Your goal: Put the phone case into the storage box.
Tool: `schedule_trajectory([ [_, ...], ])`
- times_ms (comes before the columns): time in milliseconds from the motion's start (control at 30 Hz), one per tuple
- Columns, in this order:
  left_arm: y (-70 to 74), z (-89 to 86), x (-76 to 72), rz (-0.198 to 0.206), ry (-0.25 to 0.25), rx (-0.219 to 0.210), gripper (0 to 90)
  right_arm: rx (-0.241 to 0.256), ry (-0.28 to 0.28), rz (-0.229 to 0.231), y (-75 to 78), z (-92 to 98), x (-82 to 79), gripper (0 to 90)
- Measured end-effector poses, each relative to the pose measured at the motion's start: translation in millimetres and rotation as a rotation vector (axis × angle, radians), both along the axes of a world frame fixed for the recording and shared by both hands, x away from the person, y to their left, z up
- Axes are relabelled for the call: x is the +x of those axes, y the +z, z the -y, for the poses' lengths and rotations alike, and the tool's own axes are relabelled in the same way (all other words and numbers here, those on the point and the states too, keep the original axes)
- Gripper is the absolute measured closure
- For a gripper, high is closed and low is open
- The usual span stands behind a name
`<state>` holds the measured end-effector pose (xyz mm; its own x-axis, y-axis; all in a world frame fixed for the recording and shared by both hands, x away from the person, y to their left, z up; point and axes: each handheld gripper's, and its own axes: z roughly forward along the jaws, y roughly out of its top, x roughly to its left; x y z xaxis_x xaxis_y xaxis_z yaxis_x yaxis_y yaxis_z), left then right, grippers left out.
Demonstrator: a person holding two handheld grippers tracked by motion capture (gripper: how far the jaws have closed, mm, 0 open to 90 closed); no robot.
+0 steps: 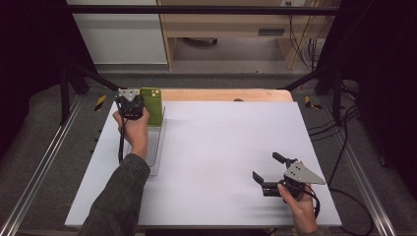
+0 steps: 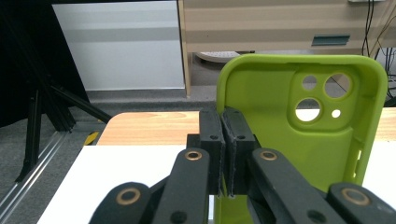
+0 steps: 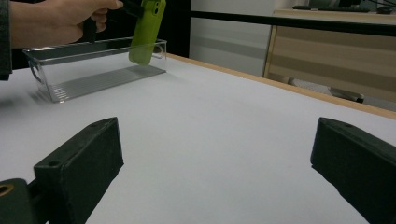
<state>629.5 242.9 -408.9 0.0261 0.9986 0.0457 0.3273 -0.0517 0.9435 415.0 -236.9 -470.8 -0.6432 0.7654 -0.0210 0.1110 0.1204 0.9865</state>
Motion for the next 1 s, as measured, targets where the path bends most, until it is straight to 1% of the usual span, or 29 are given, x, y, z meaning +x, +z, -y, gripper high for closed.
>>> schedule_trajectory([
  [167,0.9,0.3,-1.0,-0.001,-0.001,0.011,87.1,-0.001,-0.001,-0.001,0.1,0.4,-0.2,2.4],
  [333,0.4,-0.4,-1.4,-0.005,0.006,0.012,87.1,-0.001,-0.003,0.000,0.4,0.9,-0.4,2.4],
  [400,-0.1,0.8,-1.9,0.008,0.012,0.015,87.1,-0.001,-0.003,0.000,0.5,0.9,-0.4,2.4],
  [467,-0.4,1.2,-2.0,0.010,0.015,0.016,87.1,-0.001,-0.003,-0.004,0.2,1.0,-0.2,2.4],
  [600,-2.2,0.8,-1.0,0.006,0.015,0.013,87.1,-0.002,-0.003,-0.006,-0.3,0.7,0.1,2.3],
  [700,-3.3,0.4,-0.8,0.003,0.011,0.018,87.1,-0.003,-0.002,-0.006,-0.4,0.5,0.0,2.3],
  [1000,-5.7,0.2,0.5,-0.001,0.010,0.010,87.0,-0.007,0.001,-0.009,-0.7,-0.1,0.0,2.4],
])
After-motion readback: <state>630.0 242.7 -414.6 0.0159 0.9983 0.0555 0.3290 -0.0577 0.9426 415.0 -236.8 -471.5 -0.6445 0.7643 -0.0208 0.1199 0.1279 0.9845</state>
